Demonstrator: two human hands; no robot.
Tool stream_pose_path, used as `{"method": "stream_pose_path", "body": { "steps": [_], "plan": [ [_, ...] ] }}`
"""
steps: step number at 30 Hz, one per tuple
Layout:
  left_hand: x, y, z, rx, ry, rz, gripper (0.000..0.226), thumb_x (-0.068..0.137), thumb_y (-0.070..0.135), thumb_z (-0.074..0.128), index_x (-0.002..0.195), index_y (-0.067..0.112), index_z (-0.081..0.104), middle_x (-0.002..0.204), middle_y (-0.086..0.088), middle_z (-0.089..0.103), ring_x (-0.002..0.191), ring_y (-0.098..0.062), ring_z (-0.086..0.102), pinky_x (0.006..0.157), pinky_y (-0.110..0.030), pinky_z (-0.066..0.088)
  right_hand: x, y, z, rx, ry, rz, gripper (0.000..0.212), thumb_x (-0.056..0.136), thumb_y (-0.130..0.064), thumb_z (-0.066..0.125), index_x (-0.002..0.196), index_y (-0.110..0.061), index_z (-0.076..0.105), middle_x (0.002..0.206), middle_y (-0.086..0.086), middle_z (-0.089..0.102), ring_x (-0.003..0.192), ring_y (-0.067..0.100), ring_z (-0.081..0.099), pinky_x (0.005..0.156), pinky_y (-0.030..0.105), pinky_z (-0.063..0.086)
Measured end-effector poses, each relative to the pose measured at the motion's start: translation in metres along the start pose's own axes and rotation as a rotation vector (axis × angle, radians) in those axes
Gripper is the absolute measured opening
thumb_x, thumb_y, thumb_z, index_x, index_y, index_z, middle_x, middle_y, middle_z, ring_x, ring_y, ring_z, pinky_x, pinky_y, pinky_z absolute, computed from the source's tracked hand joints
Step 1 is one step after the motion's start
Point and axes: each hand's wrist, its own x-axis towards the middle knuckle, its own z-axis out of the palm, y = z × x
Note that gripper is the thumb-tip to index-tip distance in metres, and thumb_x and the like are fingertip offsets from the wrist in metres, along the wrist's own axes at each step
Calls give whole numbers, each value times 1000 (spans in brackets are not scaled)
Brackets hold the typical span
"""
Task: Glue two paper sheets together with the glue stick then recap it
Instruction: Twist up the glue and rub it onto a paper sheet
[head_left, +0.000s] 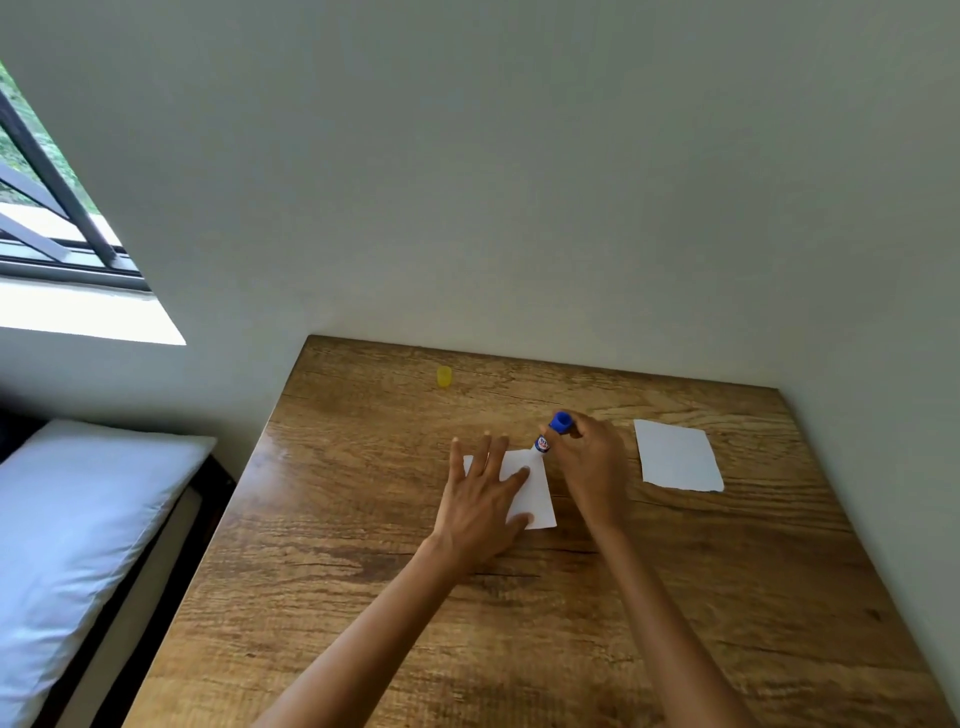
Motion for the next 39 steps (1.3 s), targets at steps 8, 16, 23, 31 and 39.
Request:
{"method": "stream_pose_path", "body": {
  "steps": [8,16,23,31,39],
  "plan": [
    [1,-2,1,18,-37,-30,65,89,59,38,144,30,22,157,-15,-7,143,-31,-13,110,-57,-15,-6,-3,0,-34,29,-22,37,79,-39,68,105,-12,66,93,6,69,83,10,52,69,25,40],
    [2,-4,-2,38,-62,-48,69,86,63,38,145,31,19,157,-14,-9,143,-31,-14,109,-57,-17,-31,-1,-18,-41,-1,12,40,79,-40,68,107,-12,67,100,8,69,98,23,58,79,34,50],
    [2,-3,-2,42,-74,-57,70,86,64,38,145,32,18,157,-14,-10,143,-33,-15,106,-57,-19,-58,-2,-33,-38,20,36,37,78,-42,69,101,-13,69,92,4,69,89,19,57,75,38,49],
    [0,-4,2,1,-41,-53,70,86,63,39,145,31,19,157,-13,-7,143,-32,-12,107,-58,-18,-79,-3,-44,52,4,96,36,77,-44,66,105,-21,67,95,-3,66,91,12,56,77,32,50],
    [-24,-10,4,-234,117,-57,57,93,55,31,142,26,30,156,-7,11,145,-22,0,111,-49,-16,-64,-39,-48,677,148,383,7,82,-35,64,84,-30,58,84,1,67,71,6,64,58,16,51]
  ]
}}
